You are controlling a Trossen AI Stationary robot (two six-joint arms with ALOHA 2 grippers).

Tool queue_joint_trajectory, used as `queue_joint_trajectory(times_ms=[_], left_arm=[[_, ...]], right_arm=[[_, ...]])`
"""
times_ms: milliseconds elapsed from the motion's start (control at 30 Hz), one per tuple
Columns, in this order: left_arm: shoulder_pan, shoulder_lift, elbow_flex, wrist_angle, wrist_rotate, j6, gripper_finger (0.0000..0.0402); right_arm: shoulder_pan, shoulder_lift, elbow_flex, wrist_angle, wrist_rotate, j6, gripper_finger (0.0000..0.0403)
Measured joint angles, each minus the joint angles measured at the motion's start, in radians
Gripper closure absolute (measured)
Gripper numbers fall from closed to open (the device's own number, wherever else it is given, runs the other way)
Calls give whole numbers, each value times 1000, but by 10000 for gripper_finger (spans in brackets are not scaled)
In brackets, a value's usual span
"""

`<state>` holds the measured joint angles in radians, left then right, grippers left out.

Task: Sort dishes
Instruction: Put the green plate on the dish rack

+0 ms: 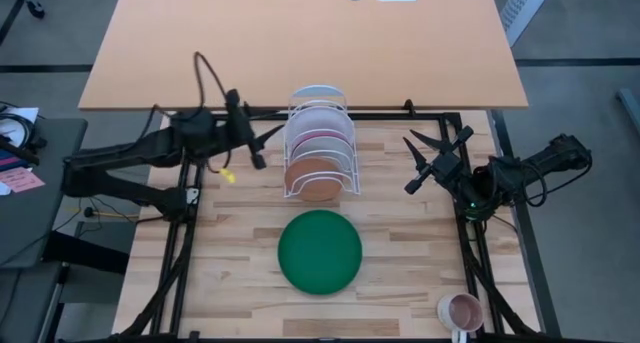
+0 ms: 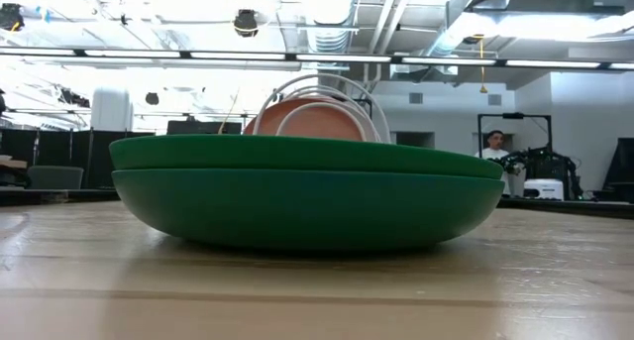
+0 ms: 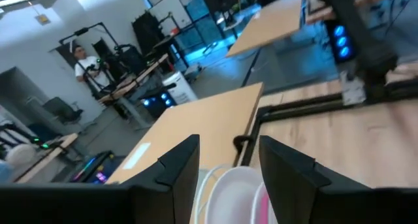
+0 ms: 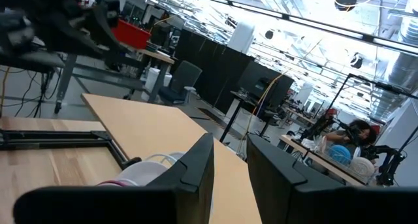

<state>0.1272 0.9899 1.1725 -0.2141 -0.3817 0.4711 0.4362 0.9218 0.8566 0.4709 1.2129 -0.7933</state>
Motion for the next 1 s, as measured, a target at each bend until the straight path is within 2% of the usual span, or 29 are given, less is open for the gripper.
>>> queue_joint_trajectory(times_ms=[200, 400, 467, 567, 700, 833, 1000], left_arm=[[-44, -67, 0, -127, 20, -113, 249], [-75, -89, 0, -308, 103, -263, 249], [-85, -89, 1, -368, 165, -341, 249], [-115, -71, 1, -454, 325, -469, 249], [-210, -38, 0, -547, 511, -585, 249], [-341, 2, 1, -616, 495, -653, 249], [-493, 68, 1, -714, 297, -758, 249]], right_arm=[[0, 0, 0, 0, 0, 0, 306], [0, 0, 0, 0, 0, 16, 306], [0, 0, 0, 0, 0, 19, 306], [0, 0, 0, -2, -1, 35, 306], [0, 0, 0, -37, -1, 70, 306], [0, 0, 0, -60, -1, 115, 306], [0, 0, 0, -120, -1, 222, 306]])
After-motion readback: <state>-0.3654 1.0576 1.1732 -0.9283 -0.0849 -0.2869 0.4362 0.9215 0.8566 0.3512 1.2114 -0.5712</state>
